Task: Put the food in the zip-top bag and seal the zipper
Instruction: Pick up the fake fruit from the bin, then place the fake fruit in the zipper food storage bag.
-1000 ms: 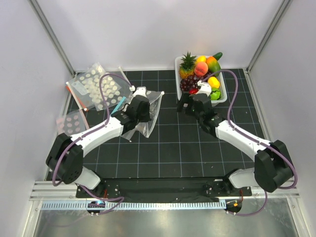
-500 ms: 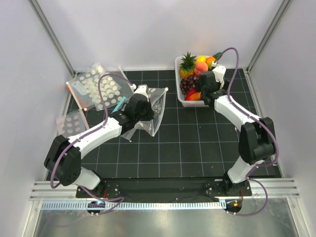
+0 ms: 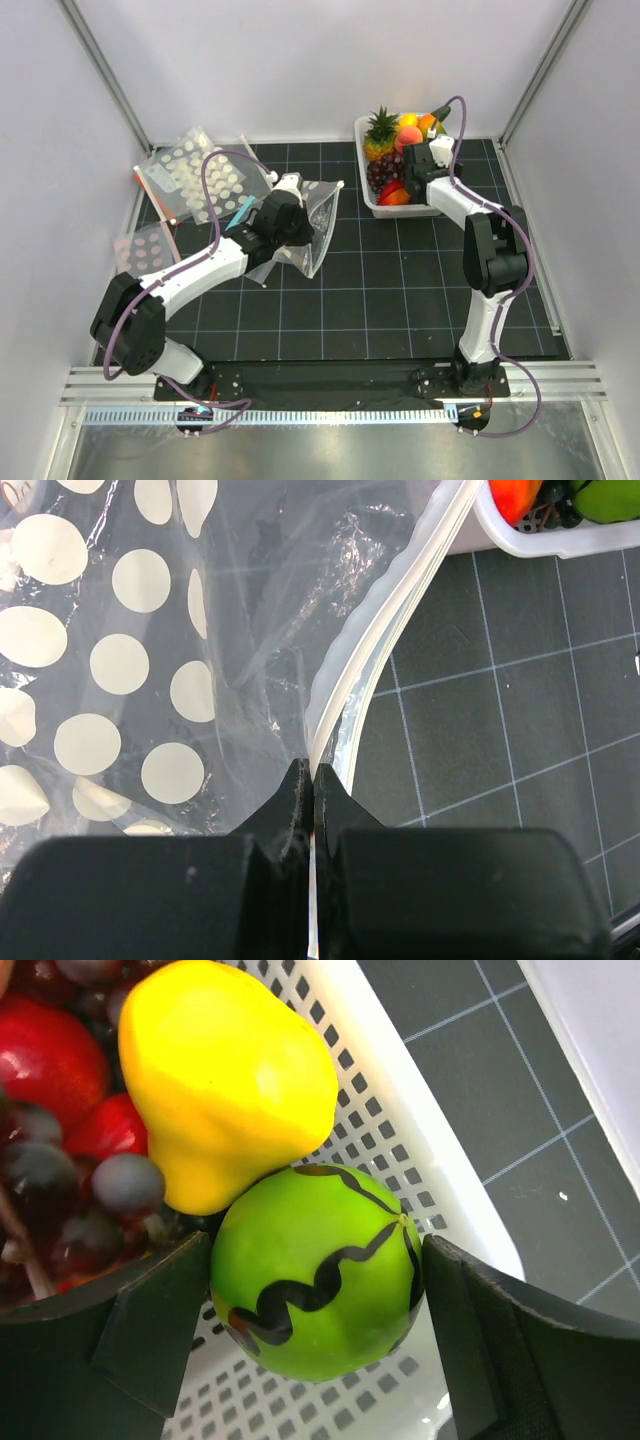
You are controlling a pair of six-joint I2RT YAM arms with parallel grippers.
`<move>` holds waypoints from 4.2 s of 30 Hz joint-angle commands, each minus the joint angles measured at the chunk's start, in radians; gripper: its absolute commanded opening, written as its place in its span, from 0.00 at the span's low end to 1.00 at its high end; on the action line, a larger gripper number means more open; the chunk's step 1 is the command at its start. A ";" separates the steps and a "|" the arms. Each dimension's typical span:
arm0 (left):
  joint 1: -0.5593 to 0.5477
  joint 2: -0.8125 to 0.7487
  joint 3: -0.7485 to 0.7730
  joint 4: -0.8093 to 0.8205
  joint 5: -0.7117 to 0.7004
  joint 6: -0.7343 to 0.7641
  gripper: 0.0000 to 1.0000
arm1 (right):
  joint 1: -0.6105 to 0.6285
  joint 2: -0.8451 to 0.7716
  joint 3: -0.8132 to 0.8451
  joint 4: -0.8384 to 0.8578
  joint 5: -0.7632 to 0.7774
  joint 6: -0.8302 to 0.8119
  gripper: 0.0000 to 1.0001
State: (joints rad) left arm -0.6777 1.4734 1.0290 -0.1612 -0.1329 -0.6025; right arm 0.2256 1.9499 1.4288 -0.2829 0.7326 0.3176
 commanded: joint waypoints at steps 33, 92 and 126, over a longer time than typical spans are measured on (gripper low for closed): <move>0.000 -0.011 0.066 -0.027 0.190 0.003 0.00 | 0.346 -0.829 -0.735 0.674 -0.807 0.225 0.34; 0.063 -0.360 -0.216 0.348 0.480 -0.184 0.00 | 0.535 -0.713 -0.680 0.616 -0.601 0.175 0.29; 0.063 -0.246 -0.271 0.635 0.667 -0.310 0.00 | 0.390 -0.788 -0.938 1.159 -0.874 0.485 0.28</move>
State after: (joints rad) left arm -0.6128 1.2366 0.7490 0.4515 0.5282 -0.9344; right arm 0.6483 1.2369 0.4927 0.7624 -0.1349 0.7570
